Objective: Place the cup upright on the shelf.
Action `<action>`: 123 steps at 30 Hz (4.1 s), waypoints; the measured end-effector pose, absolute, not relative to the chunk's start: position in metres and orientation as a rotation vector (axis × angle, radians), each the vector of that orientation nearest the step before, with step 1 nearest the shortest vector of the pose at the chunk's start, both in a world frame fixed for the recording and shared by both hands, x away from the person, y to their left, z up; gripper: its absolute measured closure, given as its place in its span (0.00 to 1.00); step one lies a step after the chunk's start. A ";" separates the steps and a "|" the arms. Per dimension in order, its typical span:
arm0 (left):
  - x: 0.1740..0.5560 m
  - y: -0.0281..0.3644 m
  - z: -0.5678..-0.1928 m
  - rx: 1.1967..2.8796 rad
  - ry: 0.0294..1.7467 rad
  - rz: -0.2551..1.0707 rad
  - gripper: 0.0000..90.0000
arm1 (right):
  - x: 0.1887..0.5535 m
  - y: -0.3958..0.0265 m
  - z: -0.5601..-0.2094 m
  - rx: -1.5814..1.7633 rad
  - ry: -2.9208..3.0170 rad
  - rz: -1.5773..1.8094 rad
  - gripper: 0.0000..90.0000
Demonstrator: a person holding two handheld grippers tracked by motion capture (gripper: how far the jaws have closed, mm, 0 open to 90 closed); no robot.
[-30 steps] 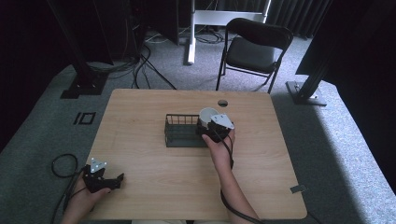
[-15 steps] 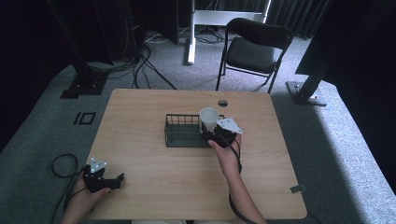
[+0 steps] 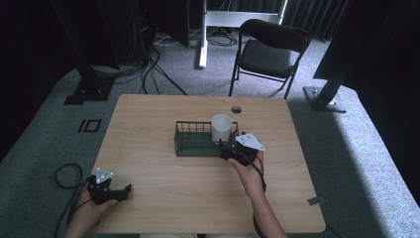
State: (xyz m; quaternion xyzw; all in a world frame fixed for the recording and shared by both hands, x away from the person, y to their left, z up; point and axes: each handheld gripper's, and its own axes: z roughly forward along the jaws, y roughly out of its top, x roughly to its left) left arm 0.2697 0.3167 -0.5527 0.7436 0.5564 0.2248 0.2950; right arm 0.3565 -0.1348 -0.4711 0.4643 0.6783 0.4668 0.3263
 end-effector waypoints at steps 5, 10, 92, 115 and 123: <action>0.270 0.317 -0.553 1.980 1.480 0.598 0.01 | 0.348 -0.143 -0.474 1.194 1.794 1.231 0.13; 0.270 0.317 -0.553 1.979 1.480 0.599 0.01 | 0.344 -0.150 -0.477 1.200 1.799 1.230 0.13; 0.270 0.317 -0.553 1.981 1.480 0.600 0.01 | 0.284 -0.293 -0.550 1.285 2.167 0.976 0.14; 0.269 0.317 -0.553 1.983 1.479 0.600 0.01 | 0.278 -0.292 -0.555 1.188 2.312 0.997 0.13; 0.270 0.317 -0.553 1.982 1.479 0.600 0.01 | 0.278 -0.292 -0.555 1.188 2.312 0.997 0.13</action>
